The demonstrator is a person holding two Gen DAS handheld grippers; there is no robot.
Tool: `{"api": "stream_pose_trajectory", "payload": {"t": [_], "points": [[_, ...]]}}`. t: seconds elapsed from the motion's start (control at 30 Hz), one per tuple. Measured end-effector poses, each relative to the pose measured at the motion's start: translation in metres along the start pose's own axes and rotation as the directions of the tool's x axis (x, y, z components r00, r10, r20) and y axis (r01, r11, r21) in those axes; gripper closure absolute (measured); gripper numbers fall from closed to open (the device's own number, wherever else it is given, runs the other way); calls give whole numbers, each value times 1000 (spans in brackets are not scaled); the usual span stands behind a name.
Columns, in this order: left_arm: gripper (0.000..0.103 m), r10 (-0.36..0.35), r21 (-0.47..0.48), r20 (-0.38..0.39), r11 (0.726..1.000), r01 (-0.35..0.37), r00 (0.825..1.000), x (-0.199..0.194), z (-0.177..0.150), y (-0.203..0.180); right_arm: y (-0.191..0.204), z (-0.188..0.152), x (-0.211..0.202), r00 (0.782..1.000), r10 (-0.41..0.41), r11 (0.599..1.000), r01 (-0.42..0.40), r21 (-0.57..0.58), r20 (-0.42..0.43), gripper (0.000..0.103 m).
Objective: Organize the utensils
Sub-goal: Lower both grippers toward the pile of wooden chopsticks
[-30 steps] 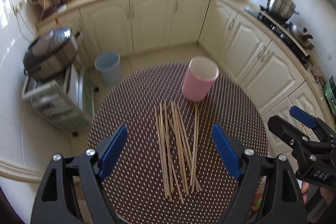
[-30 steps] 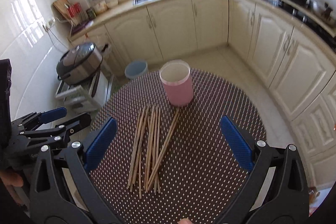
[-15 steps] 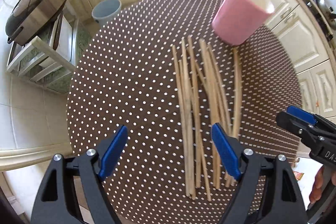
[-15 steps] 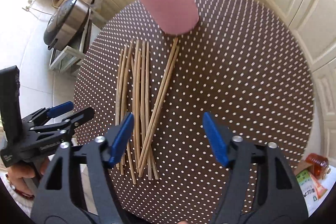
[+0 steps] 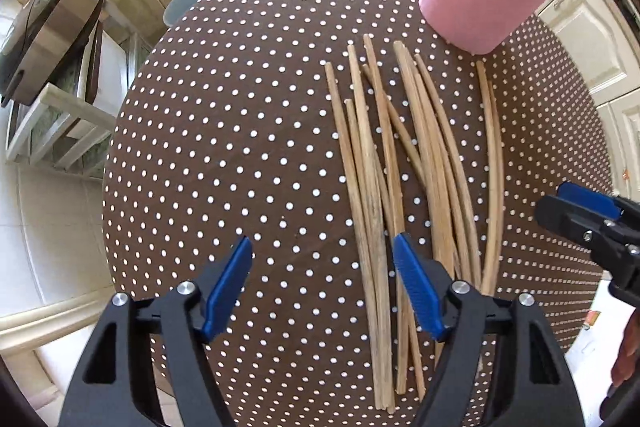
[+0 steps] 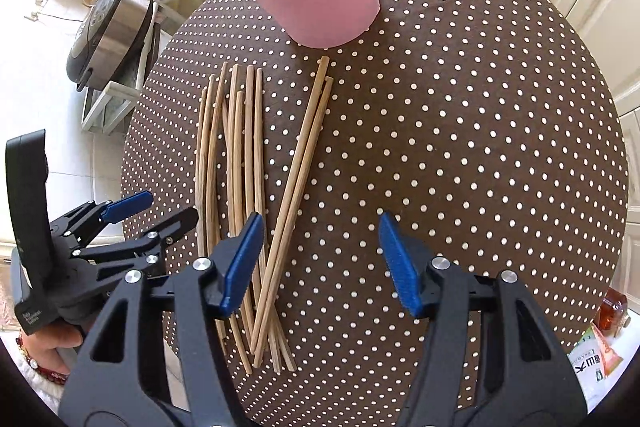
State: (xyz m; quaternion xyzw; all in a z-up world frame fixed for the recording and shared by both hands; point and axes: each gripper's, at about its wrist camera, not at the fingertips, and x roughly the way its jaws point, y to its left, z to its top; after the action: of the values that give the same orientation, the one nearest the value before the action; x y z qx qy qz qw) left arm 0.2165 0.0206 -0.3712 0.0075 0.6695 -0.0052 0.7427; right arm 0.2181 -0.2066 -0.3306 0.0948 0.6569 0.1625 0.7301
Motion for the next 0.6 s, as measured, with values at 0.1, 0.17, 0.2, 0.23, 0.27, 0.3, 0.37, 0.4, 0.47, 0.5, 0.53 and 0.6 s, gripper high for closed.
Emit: {"api": "stream_pose_trajectory", "payload": {"t": [0.1, 0.17, 0.2, 0.23, 0.27, 0.3, 0.37, 0.4, 0.47, 0.5, 0.53, 0.6], "points": [[31, 31, 14, -14, 999, -31, 999, 4, 0, -6, 5, 6, 6, 1000, -11, 1000, 11, -9, -7, 44], [31, 25, 11, -15, 1000, -25, 1000, 4, -1, -5, 8, 9, 10, 1000, -15, 1000, 15, -15, -14, 44], [31, 20, 9, -16, 1000, -20, 1000, 4, -1, -4, 11, 11, 13, 1000, -19, 1000, 19, -16, -16, 44], [32, 17, 7, -19, 1000, -17, 1000, 5, 2, -7, 12, 12, 15, 1000, -22, 1000, 21, -17, -19, 44], [34, 9, 4, -20, 1000, -9, 1000, 5, 2, -6, 13, 13, 17, 999, -23, 1000, 23, -15, -22, 44], [36, -2, 2, -20, 1000, 2, 1000, 5, 0, -2, 13, 13, 19, 999, -25, 1000, 24, -14, -27, 47], [49, -40, -6, -21, 999, 40, 999, 4, -1, 2, 12, 15, 23, 999, -23, 1000, 22, -11, -43, 51], [50, -47, -5, -21, 999, 46, 999, 6, -2, 4, 7, 16, 24, 999, -20, 1000, 20, -9, -50, 53], [50, -49, 7, -18, 999, 49, 999, 8, -2, 2, 8, 18, 27, 998, -20, 1000, 19, -4, -59, 58], [52, -56, 5, -21, 998, 56, 998, 9, 0, 1, 8, 19, 29, 998, -18, 1000, 18, -2, -61, 60], [55, -66, 3, -24, 998, 66, 998, 10, -1, 1, 8, 20, 30, 998, -13, 1000, 14, 1, -66, 62], [58, -73, -2, -25, 997, 73, 997, 10, -2, -2, 8, 21, 33, 997, -7, 1000, 7, 6, -72, 65]]}}
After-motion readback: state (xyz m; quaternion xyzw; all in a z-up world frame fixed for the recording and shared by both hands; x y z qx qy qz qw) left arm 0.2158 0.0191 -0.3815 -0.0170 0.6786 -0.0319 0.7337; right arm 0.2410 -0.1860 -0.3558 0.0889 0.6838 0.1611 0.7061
